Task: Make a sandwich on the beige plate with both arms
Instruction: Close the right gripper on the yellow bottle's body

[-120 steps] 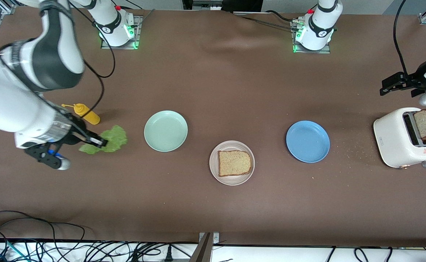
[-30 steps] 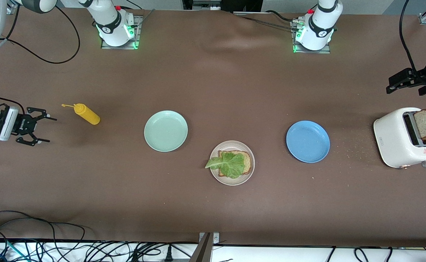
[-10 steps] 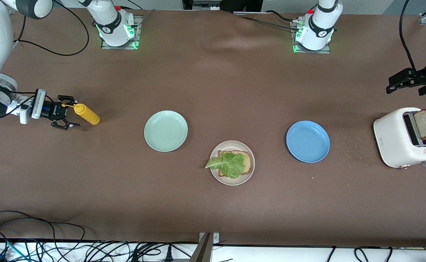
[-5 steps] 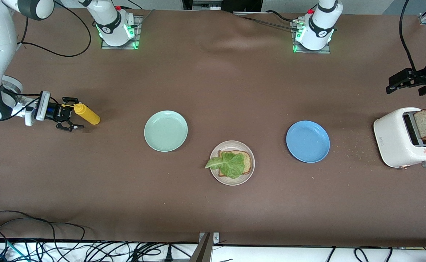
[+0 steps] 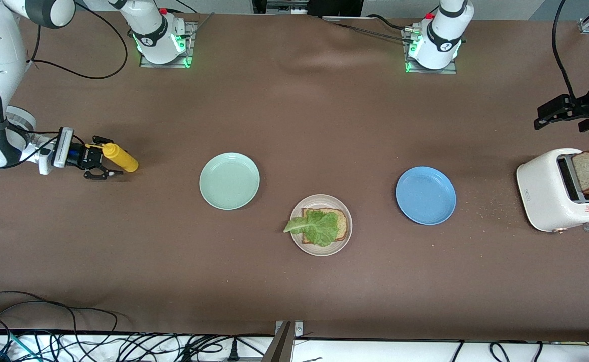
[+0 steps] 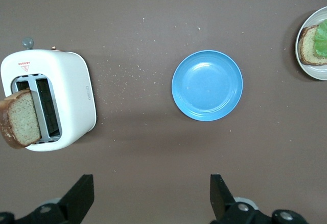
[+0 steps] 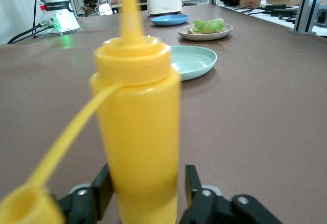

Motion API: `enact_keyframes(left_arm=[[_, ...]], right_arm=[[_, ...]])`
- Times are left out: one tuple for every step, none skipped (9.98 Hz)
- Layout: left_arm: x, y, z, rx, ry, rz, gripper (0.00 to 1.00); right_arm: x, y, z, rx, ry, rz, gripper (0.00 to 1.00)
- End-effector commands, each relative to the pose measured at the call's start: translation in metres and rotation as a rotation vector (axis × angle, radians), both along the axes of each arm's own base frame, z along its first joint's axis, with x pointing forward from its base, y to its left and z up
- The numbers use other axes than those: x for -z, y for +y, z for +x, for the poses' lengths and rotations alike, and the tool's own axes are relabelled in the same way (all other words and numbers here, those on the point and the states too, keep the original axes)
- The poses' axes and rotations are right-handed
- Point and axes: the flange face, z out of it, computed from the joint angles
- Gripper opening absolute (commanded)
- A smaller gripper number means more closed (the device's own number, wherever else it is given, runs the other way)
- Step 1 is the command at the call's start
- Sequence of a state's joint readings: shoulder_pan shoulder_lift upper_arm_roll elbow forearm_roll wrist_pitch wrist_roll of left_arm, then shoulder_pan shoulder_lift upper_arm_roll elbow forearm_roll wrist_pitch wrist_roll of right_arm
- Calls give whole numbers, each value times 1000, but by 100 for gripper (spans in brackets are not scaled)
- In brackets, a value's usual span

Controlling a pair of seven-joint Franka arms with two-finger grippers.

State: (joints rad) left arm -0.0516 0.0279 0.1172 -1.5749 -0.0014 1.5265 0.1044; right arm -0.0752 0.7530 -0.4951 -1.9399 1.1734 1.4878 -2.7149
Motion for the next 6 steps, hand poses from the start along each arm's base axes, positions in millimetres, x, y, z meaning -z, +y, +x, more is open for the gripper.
enact_keyframes(left_arm=[[-5, 1, 1, 13, 2, -15, 100], [-5, 0, 1, 15, 2, -15, 100], [-5, 1, 1, 13, 2, -15, 100], [-5, 0, 1, 15, 2, -15, 100], [-5, 0, 1, 15, 2, -15, 100], [-5, 0, 1, 15, 2, -15, 100]], right_arm=[[-5, -2, 2, 27, -22, 8, 0], [-12, 1, 11, 30, -16, 4, 0], [-21, 7, 22, 34, -20, -18, 0], [-30, 13, 37, 45, -26, -51, 0], [-35, 23, 52, 57, -18, -81, 0], [-38, 36, 67, 72, -4, -111, 0]])
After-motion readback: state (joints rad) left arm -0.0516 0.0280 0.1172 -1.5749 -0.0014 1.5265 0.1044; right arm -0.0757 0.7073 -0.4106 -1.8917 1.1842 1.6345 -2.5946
